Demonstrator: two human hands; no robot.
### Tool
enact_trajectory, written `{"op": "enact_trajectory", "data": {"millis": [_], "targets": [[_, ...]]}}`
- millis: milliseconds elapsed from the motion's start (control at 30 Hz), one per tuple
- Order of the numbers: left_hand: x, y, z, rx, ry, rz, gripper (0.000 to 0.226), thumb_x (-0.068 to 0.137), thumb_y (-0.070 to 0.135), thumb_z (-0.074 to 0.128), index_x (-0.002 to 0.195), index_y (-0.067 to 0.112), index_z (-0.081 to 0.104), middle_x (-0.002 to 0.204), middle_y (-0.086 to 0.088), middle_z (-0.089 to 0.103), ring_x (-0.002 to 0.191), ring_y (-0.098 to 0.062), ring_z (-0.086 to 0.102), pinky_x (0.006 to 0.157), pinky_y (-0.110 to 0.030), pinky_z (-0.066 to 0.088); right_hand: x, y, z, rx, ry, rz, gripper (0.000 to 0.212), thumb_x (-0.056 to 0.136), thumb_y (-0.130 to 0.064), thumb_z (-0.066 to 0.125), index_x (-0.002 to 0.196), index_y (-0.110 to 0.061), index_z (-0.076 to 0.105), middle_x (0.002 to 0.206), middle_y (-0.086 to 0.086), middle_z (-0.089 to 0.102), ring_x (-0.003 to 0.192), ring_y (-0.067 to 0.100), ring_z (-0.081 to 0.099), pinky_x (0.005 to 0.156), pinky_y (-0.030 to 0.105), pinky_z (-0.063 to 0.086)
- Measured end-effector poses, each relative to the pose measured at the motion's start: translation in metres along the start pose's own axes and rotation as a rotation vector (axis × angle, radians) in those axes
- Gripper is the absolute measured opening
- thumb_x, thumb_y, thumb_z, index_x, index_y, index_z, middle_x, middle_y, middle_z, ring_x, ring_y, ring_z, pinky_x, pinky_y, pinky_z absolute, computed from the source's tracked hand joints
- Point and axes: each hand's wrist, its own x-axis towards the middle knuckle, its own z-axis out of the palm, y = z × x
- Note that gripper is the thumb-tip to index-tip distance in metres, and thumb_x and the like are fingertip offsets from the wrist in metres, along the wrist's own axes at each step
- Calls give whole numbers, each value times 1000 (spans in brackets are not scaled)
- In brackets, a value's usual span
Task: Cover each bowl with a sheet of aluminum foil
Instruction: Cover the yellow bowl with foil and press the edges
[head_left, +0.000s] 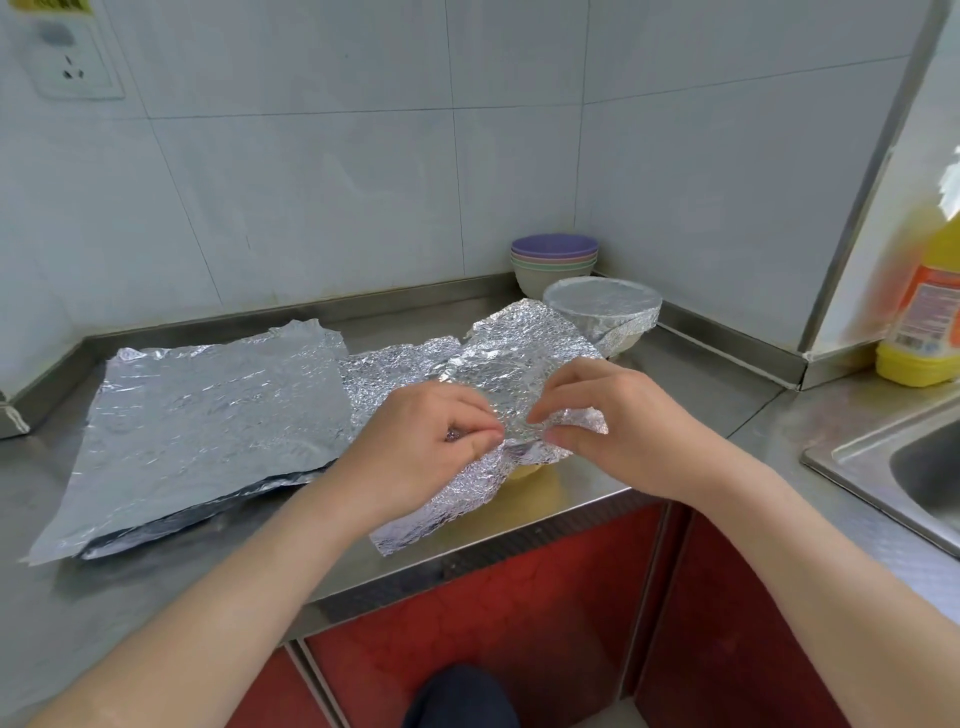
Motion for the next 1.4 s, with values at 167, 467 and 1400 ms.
{"op": "enact_trajectory", "data": {"millis": [167, 467, 1400], "targets": [[-1, -6, 4, 7, 35, 63, 12, 81, 31, 74, 93, 30, 78, 85, 20, 63, 89, -3, 55, 81, -30, 46, -1, -9, 25, -59, 55, -30, 11, 84, -18, 73, 94, -20, 75, 92, -4, 64, 90, 20, 57, 77, 41, 49], [-2, -21, 14, 247, 79, 381, 24, 89, 32, 60, 96, 15, 76, 84, 4, 64, 77, -13, 54, 68, -28, 49, -1, 0, 30, -116, 133, -153, 15, 73, -3, 78, 82, -14, 72, 79, -2, 63, 75, 23, 58, 61, 38, 51], [-4, -20, 26, 119, 162, 218, 36, 86, 43, 56, 108, 18, 72, 96, 9, 63, 88, -6, 53, 79, -22, 44, 3, 3, 24, -111, 111, -93, 7, 72, -15, 78, 77, -14, 73, 77, 0, 63, 77, 23, 57, 63, 43, 51]]}}
